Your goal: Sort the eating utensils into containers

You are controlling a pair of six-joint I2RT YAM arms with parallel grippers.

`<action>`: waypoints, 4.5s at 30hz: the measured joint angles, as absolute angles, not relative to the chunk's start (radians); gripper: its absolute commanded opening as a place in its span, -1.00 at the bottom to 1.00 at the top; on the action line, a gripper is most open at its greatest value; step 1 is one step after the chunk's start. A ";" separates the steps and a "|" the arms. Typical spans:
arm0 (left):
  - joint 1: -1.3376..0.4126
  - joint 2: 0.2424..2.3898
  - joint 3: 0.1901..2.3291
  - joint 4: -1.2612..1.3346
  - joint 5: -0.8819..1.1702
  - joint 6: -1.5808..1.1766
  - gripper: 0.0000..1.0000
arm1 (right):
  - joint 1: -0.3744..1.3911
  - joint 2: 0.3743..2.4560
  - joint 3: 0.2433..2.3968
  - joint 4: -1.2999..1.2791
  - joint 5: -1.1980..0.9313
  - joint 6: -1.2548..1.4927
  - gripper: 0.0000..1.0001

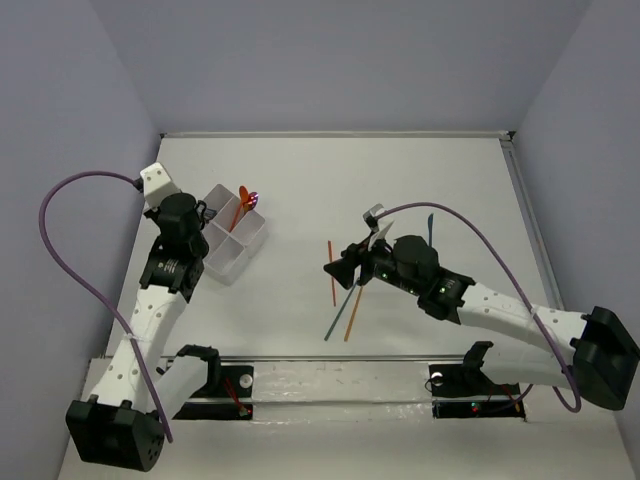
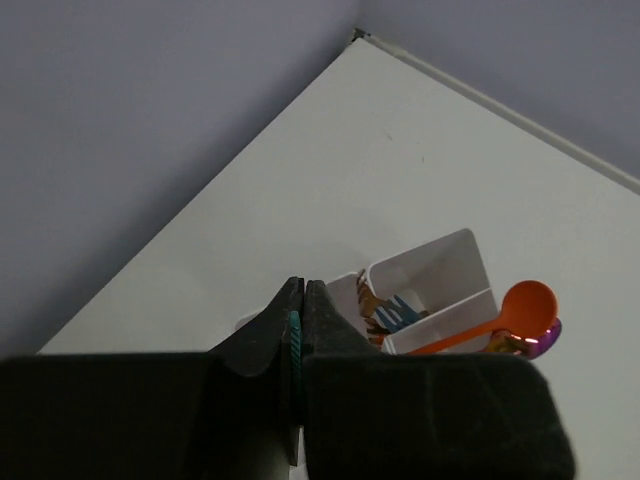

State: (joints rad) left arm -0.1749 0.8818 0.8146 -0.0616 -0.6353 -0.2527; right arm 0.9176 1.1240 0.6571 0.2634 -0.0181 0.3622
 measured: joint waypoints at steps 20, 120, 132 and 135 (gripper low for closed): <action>-0.096 1.031 0.750 0.101 -0.705 -0.261 -0.32 | 0.918 1.089 0.653 0.263 -0.015 0.363 0.37; -0.560 1.140 0.694 0.233 0.173 -0.605 -0.09 | 0.783 1.312 0.751 0.174 -0.290 0.336 -0.86; -0.593 1.185 0.730 0.273 0.158 -0.643 -0.88 | 0.793 1.305 0.736 0.196 -0.284 0.335 -0.12; -0.593 1.180 0.746 0.244 0.137 -0.628 -0.88 | 0.794 1.289 0.725 0.205 -0.278 0.342 0.28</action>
